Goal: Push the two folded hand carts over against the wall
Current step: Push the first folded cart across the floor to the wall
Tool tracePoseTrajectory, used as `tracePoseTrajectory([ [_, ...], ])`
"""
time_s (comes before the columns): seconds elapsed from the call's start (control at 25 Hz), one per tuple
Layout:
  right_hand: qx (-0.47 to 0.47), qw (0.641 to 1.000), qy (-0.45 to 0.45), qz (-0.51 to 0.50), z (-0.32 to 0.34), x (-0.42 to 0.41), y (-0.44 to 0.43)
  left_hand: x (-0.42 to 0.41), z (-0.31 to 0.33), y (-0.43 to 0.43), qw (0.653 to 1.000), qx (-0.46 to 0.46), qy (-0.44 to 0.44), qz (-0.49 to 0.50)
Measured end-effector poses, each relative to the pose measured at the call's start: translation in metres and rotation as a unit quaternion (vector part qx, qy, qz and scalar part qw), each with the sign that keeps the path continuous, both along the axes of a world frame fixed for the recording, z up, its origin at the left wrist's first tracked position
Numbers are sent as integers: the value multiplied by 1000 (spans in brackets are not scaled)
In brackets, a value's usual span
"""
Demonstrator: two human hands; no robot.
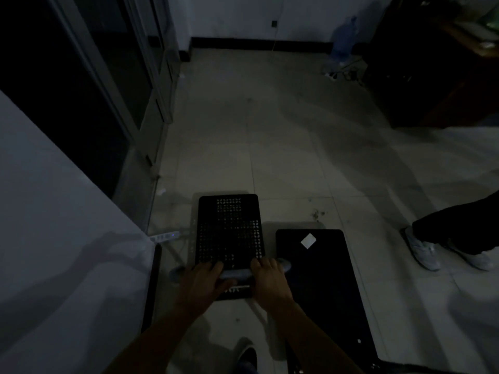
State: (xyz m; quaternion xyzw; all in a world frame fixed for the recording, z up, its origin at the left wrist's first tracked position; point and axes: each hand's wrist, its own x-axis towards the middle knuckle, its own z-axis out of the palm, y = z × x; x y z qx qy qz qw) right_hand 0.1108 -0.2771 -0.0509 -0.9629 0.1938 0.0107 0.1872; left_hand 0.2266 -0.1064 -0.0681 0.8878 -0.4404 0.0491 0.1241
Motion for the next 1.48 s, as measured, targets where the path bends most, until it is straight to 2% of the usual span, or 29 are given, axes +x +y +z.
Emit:
tracePoseTrajectory([
  [0.24, -7, 1000, -7, 13, -1, 64, -50, 58, 12, -49, 1000, 7, -12, 15],
  [0.52, -21, 1000, -11, 7, -3, 149, -99, 143, 5, -101, 998, 11, 60, 28],
  [0.64, -21, 1000, 6, 15, -2, 186, -119, 180, 2, -119, 998, -3, 60, 20],
  [0.8, -18, 1000, -14, 12, -6, 251, -150, 248, 2, -152, 997, 0, 70, 27],
  [1.0, -16, 999, -36, 6, -9, 326, -192, 326, -5, -191, 998, -12, 64, 12],
  [1.16, -28, 998, -49, 9, -13, 395, -231, 397, -7, -230, 998, 14, 56, 10],
  [1.48, -22, 998, -65, 8, -15, 512, -312, 515, -12, -312, 999, -19, 31, 22],
])
